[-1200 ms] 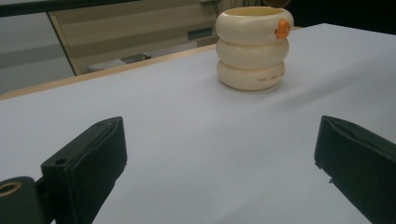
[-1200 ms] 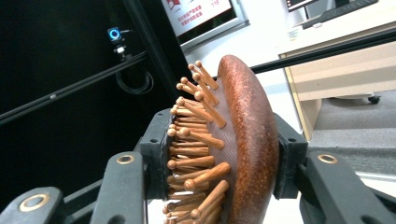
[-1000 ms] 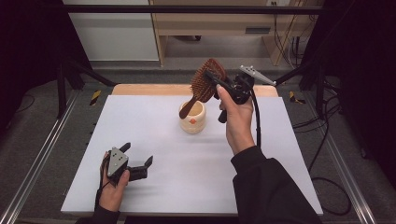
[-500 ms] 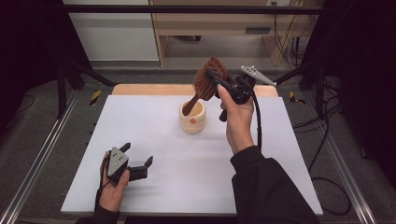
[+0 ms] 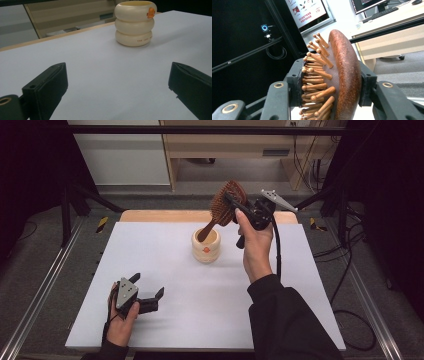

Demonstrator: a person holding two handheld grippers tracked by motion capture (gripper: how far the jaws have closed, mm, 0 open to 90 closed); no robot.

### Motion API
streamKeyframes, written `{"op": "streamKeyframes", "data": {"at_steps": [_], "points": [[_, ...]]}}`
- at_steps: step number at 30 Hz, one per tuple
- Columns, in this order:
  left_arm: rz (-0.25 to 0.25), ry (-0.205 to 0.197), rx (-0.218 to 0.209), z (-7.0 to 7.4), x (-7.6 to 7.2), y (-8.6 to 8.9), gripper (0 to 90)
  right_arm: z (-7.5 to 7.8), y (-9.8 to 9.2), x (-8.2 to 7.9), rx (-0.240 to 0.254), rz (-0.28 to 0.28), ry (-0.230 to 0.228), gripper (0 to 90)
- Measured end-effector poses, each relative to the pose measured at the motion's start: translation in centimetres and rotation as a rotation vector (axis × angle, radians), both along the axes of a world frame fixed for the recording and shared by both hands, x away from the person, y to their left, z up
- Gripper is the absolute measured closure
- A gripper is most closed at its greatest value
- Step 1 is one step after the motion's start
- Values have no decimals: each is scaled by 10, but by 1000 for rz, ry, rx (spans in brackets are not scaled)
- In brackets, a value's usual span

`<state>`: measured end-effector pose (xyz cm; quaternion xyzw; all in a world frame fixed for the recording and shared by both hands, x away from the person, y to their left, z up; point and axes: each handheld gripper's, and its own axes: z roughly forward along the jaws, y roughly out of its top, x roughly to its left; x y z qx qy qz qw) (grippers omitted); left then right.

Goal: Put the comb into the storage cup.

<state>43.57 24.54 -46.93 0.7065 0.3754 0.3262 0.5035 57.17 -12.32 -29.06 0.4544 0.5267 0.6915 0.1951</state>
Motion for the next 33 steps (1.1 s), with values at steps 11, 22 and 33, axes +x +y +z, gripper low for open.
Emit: {"op": "streamKeyframes", "data": {"at_steps": [11,22,33], "points": [[5,1,-2,0,1,1,24,0,-6,2,29,-20,-2,507],[2,-1,-7,0,0,2,24,3,-2,7,-11,-33,9,507],[3,-1,-9,0,1,2,24,7,-1,20,-54,-56,27,506]]}}
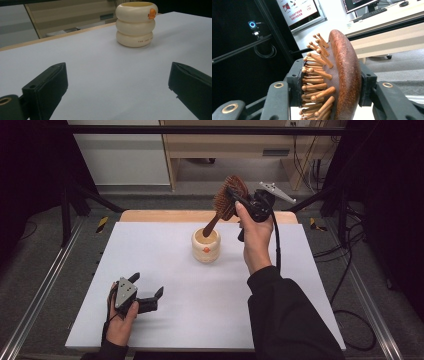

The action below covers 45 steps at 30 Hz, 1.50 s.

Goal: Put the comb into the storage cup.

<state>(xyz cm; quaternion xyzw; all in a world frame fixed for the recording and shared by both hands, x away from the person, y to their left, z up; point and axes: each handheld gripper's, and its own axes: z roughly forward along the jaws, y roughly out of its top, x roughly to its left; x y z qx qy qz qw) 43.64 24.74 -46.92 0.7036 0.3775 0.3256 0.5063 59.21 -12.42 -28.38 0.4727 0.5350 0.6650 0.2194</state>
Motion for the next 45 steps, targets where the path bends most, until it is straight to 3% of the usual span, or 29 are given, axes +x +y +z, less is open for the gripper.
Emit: {"op": "streamKeyframes", "data": {"at_steps": [8,16,28,33,45], "points": [[14,-20,-14,3,-2,4,24,-3,3,4,-55,-10,-5,506],[27,-57,-24,6,-3,7,21,-8,8,8,-59,-8,5,506],[51,-56,-31,5,-3,9,21,-15,18,11,-66,20,37,503],[53,-55,-26,5,-3,8,21,-17,20,11,-107,-3,32,503],[49,-57,-30,5,-3,9,21,-23,24,14,-95,5,49,502]]}}
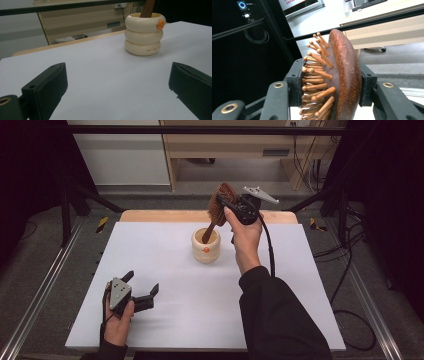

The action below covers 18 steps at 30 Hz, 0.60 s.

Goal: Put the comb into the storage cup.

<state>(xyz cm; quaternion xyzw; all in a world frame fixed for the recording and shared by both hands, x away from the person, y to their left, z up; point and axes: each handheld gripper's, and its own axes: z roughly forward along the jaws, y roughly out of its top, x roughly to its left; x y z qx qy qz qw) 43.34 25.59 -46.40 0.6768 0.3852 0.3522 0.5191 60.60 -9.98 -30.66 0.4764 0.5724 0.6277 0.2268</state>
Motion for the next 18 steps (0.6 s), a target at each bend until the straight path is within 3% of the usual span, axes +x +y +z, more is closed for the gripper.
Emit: {"op": "streamKeyframes", "data": {"at_steps": [18], "points": [[-8,5,5,-1,0,-2,21,-19,3,3,11,-4,21,502]]}}
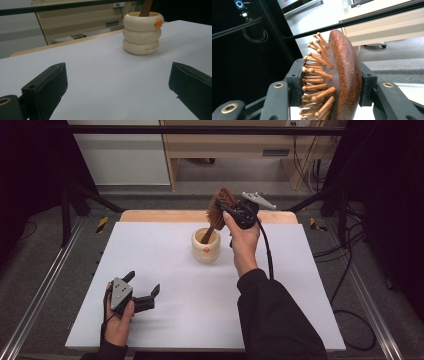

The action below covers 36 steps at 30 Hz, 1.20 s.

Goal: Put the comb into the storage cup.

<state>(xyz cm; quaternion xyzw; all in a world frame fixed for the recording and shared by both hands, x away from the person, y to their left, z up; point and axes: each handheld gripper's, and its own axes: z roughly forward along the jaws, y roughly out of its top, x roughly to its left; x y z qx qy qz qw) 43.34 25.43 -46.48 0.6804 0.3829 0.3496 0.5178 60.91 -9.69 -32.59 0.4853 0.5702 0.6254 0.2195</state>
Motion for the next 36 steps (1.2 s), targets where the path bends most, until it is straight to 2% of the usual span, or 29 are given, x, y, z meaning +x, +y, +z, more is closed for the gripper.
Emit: {"op": "streamKeyframes", "data": {"at_steps": [9,13,36], "points": [[-2,3,1,0,0,0,21,-5,2,0,-16,0,9,501],[-4,1,3,0,0,-1,21,-6,0,0,-6,0,10,501],[-7,3,0,0,0,-1,21,-12,3,3,-15,6,21,501]]}}
